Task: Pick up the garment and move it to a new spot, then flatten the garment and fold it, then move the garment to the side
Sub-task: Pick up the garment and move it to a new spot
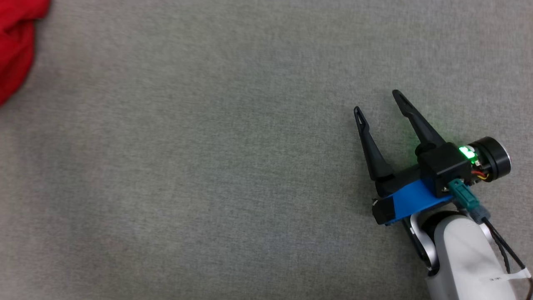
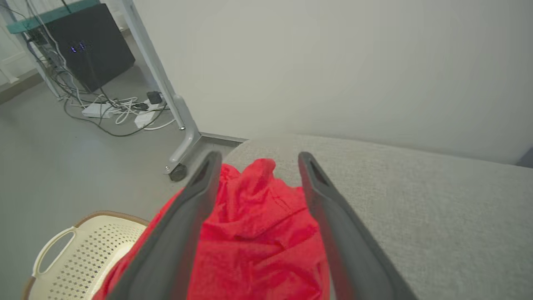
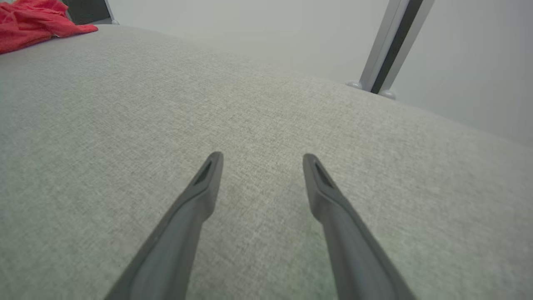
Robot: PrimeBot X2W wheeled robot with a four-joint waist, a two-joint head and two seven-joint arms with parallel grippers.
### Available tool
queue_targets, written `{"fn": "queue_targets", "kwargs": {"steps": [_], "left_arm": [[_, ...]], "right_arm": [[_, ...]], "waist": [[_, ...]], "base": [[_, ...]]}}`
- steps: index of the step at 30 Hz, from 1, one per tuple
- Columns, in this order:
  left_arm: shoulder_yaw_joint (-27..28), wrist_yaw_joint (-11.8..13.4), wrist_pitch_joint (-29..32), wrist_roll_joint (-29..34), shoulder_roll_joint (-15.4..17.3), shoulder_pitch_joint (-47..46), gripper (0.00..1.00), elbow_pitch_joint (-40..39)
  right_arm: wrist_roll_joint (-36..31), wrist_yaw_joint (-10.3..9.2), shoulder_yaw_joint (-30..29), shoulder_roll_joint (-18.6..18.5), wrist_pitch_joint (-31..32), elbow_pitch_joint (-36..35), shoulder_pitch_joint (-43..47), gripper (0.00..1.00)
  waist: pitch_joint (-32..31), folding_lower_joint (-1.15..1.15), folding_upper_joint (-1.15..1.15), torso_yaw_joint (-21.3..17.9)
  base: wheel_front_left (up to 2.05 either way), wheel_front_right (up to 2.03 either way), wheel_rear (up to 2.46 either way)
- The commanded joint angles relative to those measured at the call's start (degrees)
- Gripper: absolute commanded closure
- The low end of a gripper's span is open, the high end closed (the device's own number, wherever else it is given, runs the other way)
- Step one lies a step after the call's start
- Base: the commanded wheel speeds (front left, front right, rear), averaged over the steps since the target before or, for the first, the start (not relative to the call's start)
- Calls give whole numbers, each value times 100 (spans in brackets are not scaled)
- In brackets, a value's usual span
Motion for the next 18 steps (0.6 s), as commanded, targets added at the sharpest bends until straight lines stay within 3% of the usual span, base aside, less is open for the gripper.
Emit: {"fn": "queue_targets", "kwargs": {"steps": [1,10,11,12,13,14,15,18], "left_arm": [[-191,-106,61,66,-37,-236,0,425],[-819,-345,616,91,-87,-671,0,1929],[-860,-357,630,92,-66,-692,12,2031],[-900,-366,599,91,-47,-717,55,2114],[-931,-373,564,80,-36,-735,85,2183],[-931,-373,564,80,-36,-735,85,2183],[-951,-379,526,66,-12,-774,100,2247],[-1037,-385,280,108,106,-925,100,2328]], "right_arm": [[-29,0,18,-17,24,-172,-65,0],[29,0,-56,-18,46,-831,159,0],[36,0,-63,-17,42,-892,168,0],[58,0,-66,-18,30,-930,169,0],[75,0,-69,-17,22,-949,166,0],[75,0,-69,-17,22,-949,166,0],[86,0,-74,-18,11,-960,166,0],[146,0,-111,-18,-53,-939,166,0]], "waist": [[152,-3,0,-72],[416,-3,0,-327],[420,-3,0,-338],[419,-3,0,-353],[409,-3,0,-364],[409,-3,0,-364],[390,-3,0,-374],[294,-3,0,-400]], "base": [[0,0,0],[0,0,0],[0,0,0],[0,0,0],[0,0,0],[0,0,0],[0,0,0],[0,0,0]]}}
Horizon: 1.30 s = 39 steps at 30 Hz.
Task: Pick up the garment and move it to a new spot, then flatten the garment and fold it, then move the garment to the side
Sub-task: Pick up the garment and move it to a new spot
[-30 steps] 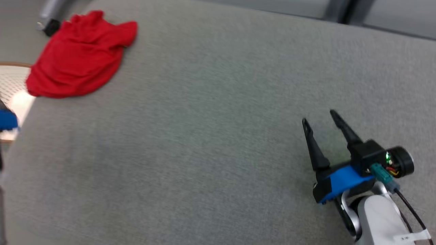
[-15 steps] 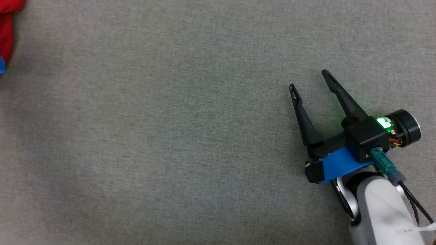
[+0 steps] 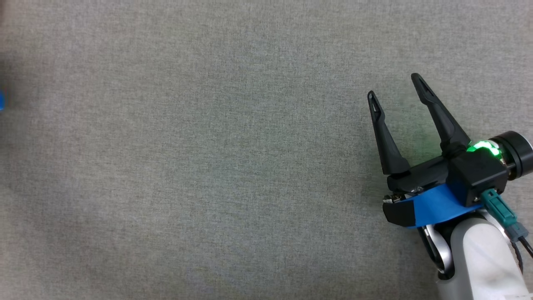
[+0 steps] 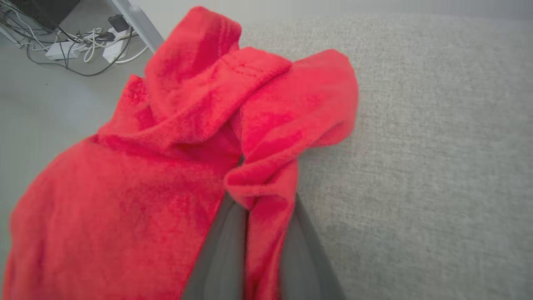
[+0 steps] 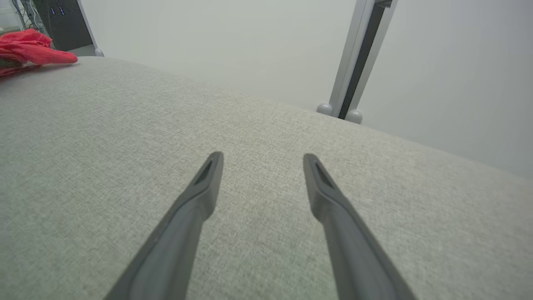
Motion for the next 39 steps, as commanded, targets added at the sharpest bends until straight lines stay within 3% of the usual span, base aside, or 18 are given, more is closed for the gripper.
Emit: {"fn": "queue_targets", "kwargs": {"steps": [1,8,15,22,29,35,39], "left_arm": [[-37,-35,-123,47,76,-180,100,11],[-450,-29,-483,-179,139,-332,100,-182],[-1305,-30,-384,-751,222,-202,100,-1154],[-1958,-30,-60,-1477,-194,135,100,-2725],[-2411,37,-71,-1881,-1122,738,100,-3842],[-2701,158,-551,-2067,-1791,1664,100,-3515],[-2836,234,-989,-1922,-1843,2156,100,-2665]], "right_arm": [[46,0,-20,-19,-52,27,34,0],[314,0,-10,-18,-282,427,127,0],[625,0,-120,-16,-573,977,337,0],[902,0,-398,-15,-818,1417,689,0],[1059,0,-810,-14,-1002,1654,958,0],[1167,1,-942,-13,-1127,1793,1018,0],[1219,1,-977,-14,-1208,1901,976,0]], "waist": [[-75,0,0,-31],[-717,0,0,-181],[-1712,0,0,-510],[-2603,0,0,-932],[-2939,0,0,-1220],[-2812,0,0,-1428],[-2645,0,0,-1517]], "base": [[0,0,0],[0,0,0],[0,0,0],[0,0,0],[0,0,0],[0,0,0],[0,0,0]]}}
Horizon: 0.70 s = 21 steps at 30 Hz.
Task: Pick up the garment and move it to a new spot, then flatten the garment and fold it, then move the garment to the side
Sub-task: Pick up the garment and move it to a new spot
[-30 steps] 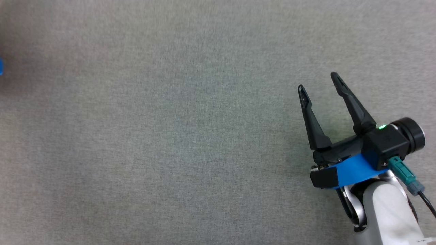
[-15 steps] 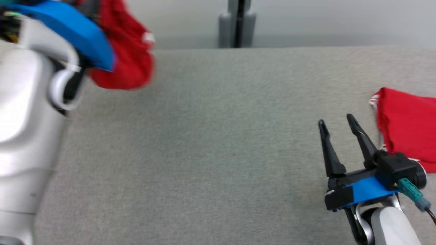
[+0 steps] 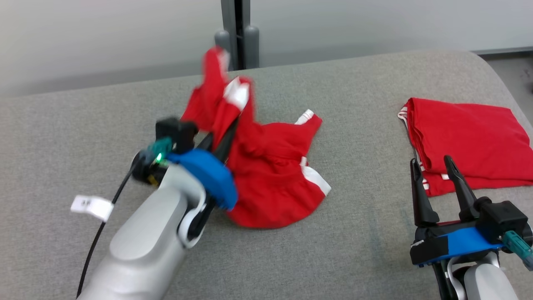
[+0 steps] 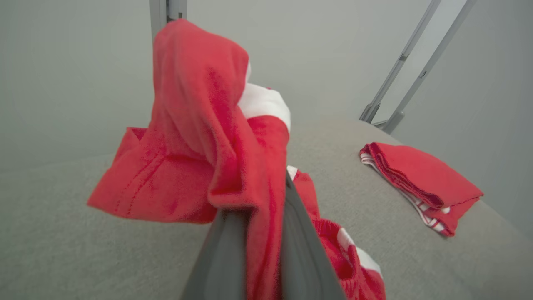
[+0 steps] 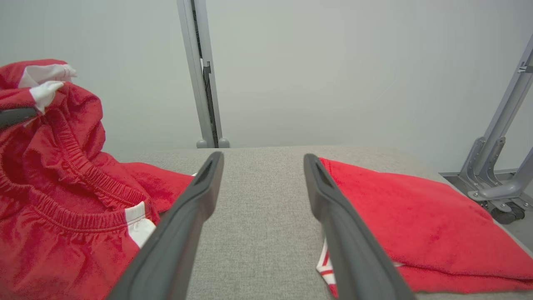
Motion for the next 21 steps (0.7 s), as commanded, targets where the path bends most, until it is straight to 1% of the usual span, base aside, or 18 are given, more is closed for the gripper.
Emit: {"fn": "queue_targets", "kwargs": {"steps": [1,3,4,5,6,9,13,16,21], "left_arm": [[-61,42,-170,138,100,126,100,356],[-56,98,-386,224,174,229,100,844],[-37,111,-477,232,206,252,91,1056],[-26,126,-571,260,244,245,53,1229],[-31,127,-647,296,272,227,0,1405],[-2,92,-844,331,317,124,0,1751],[26,23,-1003,355,321,38,0,1974],[136,-17,-1077,322,282,-13,0,1976],[197,-89,-1111,430,325,142,0,1755]], "right_arm": [[40,1,-11,-9,-63,43,-6,0],[61,1,-3,-9,-96,82,-64,0],[68,1,-5,-9,-107,104,-93,0],[69,1,-8,-9,-127,125,-127,0],[72,1,-11,-8,-138,148,-157,0],[85,1,3,-8,-176,228,-205,0],[92,1,9,-8,-202,339,-242,0],[48,1,11,-11,-228,422,-257,0],[-73,1,-35,-11,-242,499,-243,0]], "waist": [[84,1,0,-21],[176,1,0,-48],[225,1,0,-54],[275,1,0,-55],[317,1,0,-48],[402,1,0,-4],[394,1,0,113],[306,1,0,215],[49,1,0,368]], "base": [[0,0,0],[0,0,0],[0,0,0],[0,0,0],[0,0,0],[0,0,0],[0,0,0],[0,0,0],[0,0,0]]}}
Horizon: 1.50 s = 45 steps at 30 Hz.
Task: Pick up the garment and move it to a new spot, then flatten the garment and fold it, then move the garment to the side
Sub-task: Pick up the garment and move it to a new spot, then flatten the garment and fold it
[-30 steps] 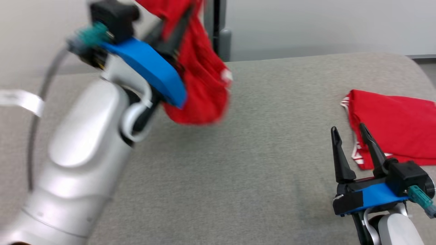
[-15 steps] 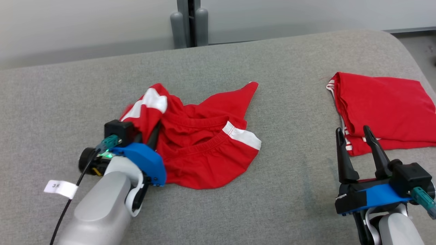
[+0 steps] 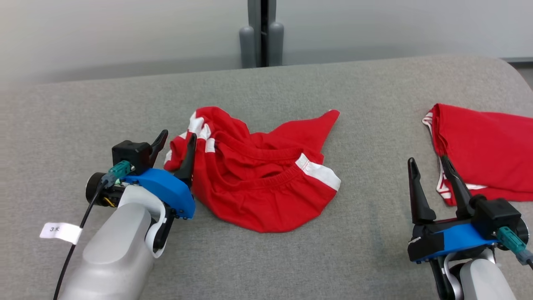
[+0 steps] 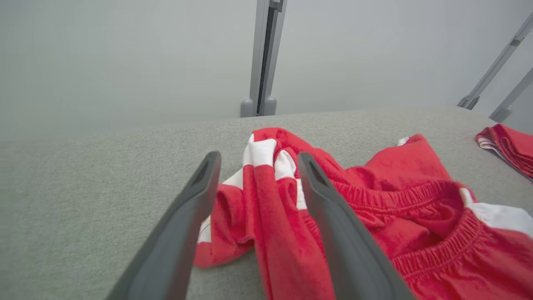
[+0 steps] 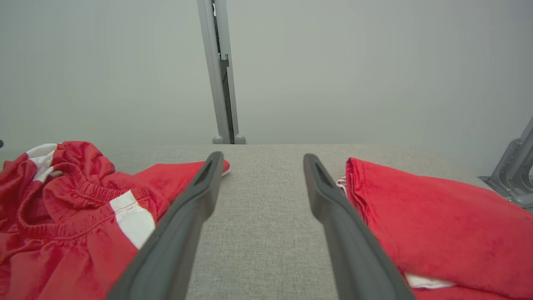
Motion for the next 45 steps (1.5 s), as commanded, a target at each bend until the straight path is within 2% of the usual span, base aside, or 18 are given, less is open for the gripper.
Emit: {"fn": "queue_targets", "kwargs": {"steps": [1,3,14,23,31,45], "left_arm": [[83,-22,-33,65,53,130,0,-186],[234,-11,-31,95,82,312,0,-449],[947,385,-34,439,0,2028,0,-1773],[1517,677,-33,695,-151,3343,0,-2598],[1805,804,-34,938,-268,3750,0,-2950],[2025,739,-34,1093,-303,3952,0,-3063]], "right_arm": [[-72,1,-33,-11,-44,25,-14,0],[-109,1,-49,-11,-49,56,42,0],[11,1,74,-11,-61,270,566,0],[147,1,425,-12,-74,416,963,0],[276,1,587,-12,-87,518,1060,0],[215,1,587,-11,-90,735,937,0]], "waist": [[-114,0,0,48],[-245,0,0,112],[-912,0,0,400],[-1131,0,0,479],[-1187,0,0,512],[-1189,0,0,510]], "base": [[0,0,0],[0,0,0],[0,0,0],[0,0,0],[0,0,0],[0,0,0]]}}
